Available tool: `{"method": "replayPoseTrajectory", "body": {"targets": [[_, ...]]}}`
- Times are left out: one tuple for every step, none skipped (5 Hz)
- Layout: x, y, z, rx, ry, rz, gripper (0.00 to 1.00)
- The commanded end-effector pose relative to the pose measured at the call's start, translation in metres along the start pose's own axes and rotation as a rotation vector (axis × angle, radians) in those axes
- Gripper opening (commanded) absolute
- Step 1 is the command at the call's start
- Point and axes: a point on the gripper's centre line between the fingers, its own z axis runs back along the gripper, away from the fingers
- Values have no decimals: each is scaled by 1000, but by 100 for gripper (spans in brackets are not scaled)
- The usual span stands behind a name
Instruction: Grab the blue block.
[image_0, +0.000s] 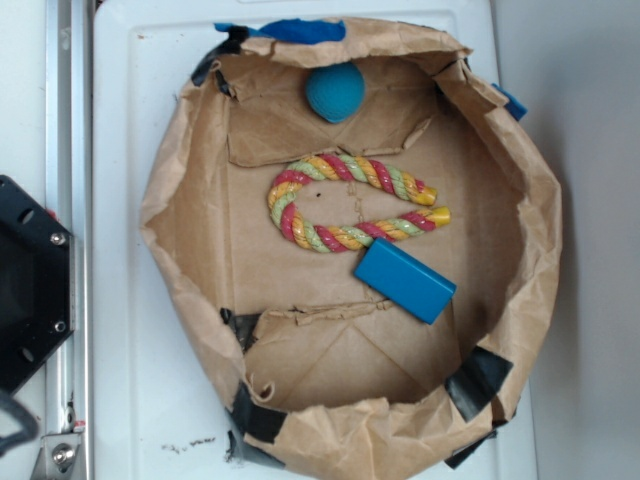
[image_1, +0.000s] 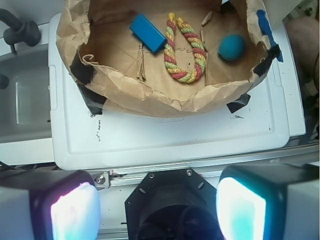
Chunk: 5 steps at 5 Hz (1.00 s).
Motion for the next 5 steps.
{"method": "replayPoseTrajectory", "body": {"targets": [[0,0,0,0,0,0,100],[50,5,-5,-22,12,-19,100],[100,13,-10,-27,-5,-80,100],[150,19,-21,-31,-35,-258,100],[188,14,-40,-23,-59,-510,100]]}}
